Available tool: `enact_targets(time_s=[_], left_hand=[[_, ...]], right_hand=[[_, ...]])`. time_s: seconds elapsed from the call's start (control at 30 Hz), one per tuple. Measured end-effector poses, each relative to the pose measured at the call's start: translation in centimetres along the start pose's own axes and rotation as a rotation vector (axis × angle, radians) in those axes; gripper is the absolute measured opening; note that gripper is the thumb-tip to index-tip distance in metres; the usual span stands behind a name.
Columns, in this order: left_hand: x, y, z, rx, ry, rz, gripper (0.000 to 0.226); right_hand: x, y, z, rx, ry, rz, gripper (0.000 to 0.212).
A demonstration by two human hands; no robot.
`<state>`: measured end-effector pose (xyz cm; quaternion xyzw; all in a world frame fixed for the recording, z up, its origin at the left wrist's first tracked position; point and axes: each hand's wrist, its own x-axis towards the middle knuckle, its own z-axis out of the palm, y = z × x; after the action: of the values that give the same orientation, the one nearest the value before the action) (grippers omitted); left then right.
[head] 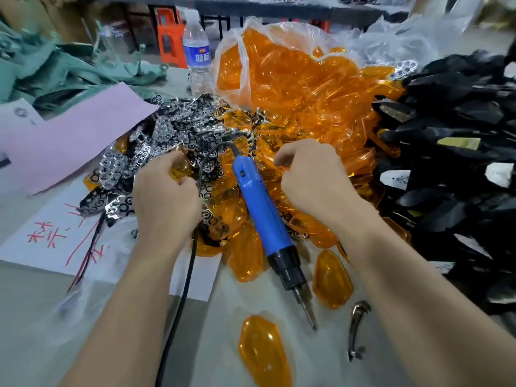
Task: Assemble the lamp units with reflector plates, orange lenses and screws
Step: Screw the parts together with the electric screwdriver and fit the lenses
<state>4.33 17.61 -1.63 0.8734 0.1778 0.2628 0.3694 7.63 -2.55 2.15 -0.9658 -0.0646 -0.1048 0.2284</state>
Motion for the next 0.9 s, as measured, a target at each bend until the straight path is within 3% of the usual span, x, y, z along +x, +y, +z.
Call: enact_targets(time_s=[0.13,0.23,0.3,0.47,0.6,0.7,0.77,0.83,0.9], left_hand=[[0.2,-1.0,0.4,0.043,-0.055,-0.068,0.059],[0.5,-0.8,0.2,0.02,-0.054,-0.056,0.058],[0.6,-0.4,-0.2,-0.007,-0.039,-0.024,0.056],[2.2,1.7,-0.6,-0.055,-0.085,-0.021,0.054],[2.2,5.4,-0.1,-0.104,-0.137,0.102,0.04],[0.6,7.6,0.9,-0.142,-0.236,0.256,0.033],[0.3,7.8,1.7,-0.11,-0.251,0.313,0.03],[1.0,7.4,2.1,-0.068,-0.261,0.308,0.029],[2.0,6.8,2.0,-0.039,-0.287,0.273,0.03]], right_hand=[[1.6,-1.4,0.3,-0.329,-0.429,-0.117,0.033],[1.8,-1.4,-0.4,-0.499,-0.548,-0.237,0.047],[1.2,-1.0,-0.5,-0.502,-0.537,-0.269,0.051],[0.3,1.3,-1.2,-0.287,-0.374,-0.177,0.035],[0.3,2.7,-2.0,-0.203,-0.118,-0.168,0.039],[0.3,3.9,-2.5,0.057,0.108,-0.116,0.035],[0.3,4.5,-2.9,0.186,0.089,-0.057,0.03],[-0.1,4.9,-2.5,0.082,-0.106,-0.058,0.026],[-0.7,5.2,-2.2,0.029,-0.129,-0.066,0.019]])
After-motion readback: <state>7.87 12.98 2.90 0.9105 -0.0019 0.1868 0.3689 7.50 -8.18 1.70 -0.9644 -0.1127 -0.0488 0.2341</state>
